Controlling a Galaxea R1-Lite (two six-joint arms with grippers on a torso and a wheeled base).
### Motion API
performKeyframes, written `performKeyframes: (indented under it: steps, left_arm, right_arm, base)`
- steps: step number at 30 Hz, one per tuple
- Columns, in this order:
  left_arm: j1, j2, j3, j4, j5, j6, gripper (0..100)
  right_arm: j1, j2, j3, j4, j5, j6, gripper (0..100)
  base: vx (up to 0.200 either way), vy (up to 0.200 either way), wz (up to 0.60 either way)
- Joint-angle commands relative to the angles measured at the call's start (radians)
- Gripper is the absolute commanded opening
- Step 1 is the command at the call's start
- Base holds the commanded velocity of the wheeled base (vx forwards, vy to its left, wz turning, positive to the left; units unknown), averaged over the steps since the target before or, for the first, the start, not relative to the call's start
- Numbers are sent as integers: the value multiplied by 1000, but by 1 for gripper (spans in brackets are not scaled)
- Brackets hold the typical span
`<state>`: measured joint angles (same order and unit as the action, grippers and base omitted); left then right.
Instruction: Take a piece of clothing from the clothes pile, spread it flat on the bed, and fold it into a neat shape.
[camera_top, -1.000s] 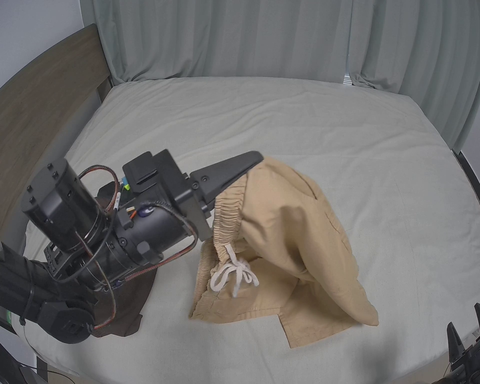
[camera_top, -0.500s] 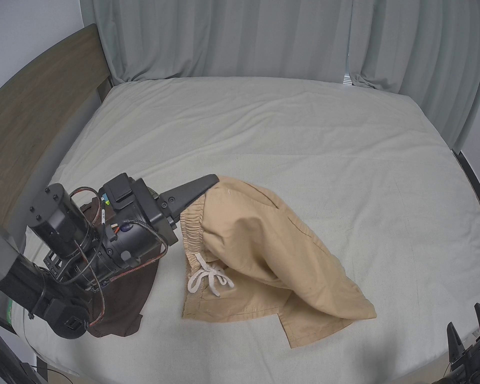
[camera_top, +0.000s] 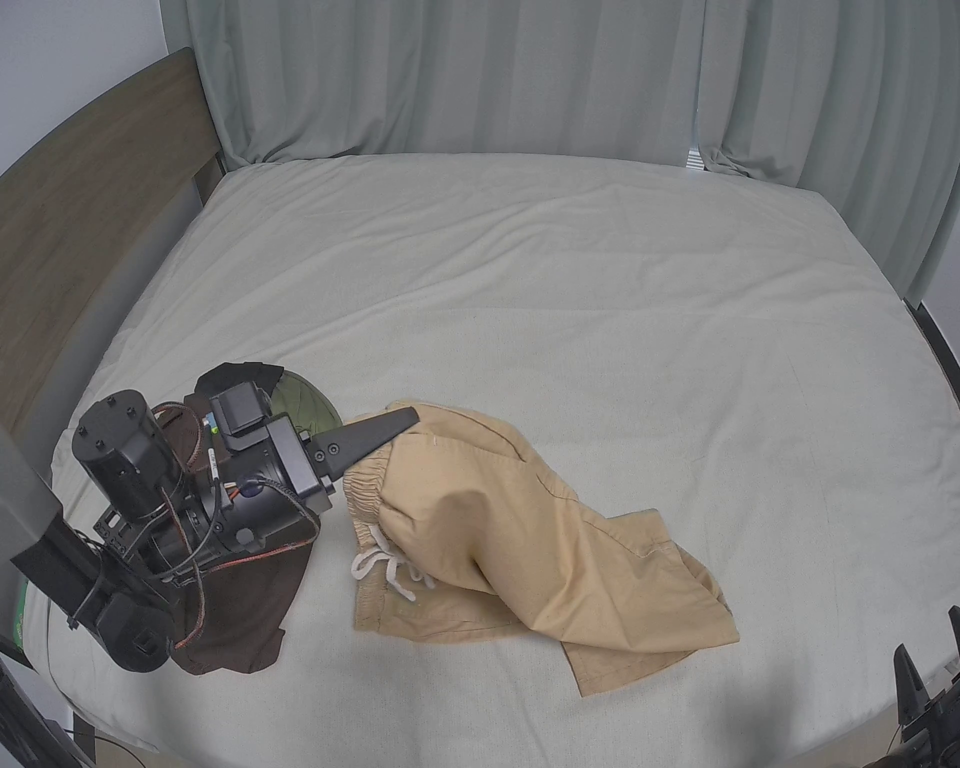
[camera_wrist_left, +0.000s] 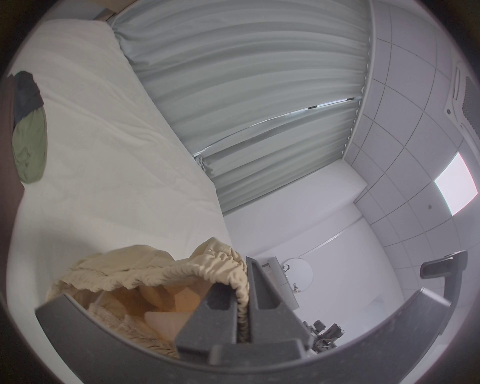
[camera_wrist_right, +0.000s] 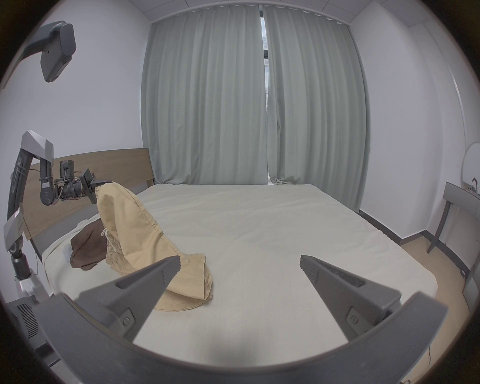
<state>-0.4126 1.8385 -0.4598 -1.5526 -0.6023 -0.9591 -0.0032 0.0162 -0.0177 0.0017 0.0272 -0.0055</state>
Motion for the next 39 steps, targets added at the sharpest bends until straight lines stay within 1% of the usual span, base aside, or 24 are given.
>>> performKeyframes:
  steps: [1, 5, 8, 14, 20, 27, 31, 39]
  left_arm:
    - [52, 11, 10, 0, -14, 26, 0]
    - [84, 16, 12, 0, -39, 60, 0]
    - [107, 30, 3, 0, -48, 115, 0]
    - [124, 62, 9, 0, -71, 168, 0]
    - [161, 107, -14, 0, -71, 272, 0]
    - [196, 128, -17, 0, -73, 283, 0]
    - [196, 125, -8, 0, -76, 290, 0]
    - [187, 166, -2, 0, -74, 382, 0]
  right_arm:
    - [0, -16, 16, 0, 0, -1, 100]
    - [0, -16, 18, 1, 0, -2, 100]
    - [0, -16, 18, 0, 0, -2, 100]
    - [0, -16, 16, 0, 0, -2, 100]
    - [0, -16, 16, 0, 0, -5, 100]
    - [0, -16, 18, 0, 0, -7, 100]
    - [0, -16, 16, 0, 0, -7, 100]
    - [0, -16, 16, -2, 0, -8, 100]
  base:
    - [0, 0, 0]
    - [0, 0, 0]
    - [0, 0, 0]
    - [0, 0, 0]
    - [0, 0, 0]
    - [0, 0, 0]
    - [0, 0, 0]
    - [0, 0, 0]
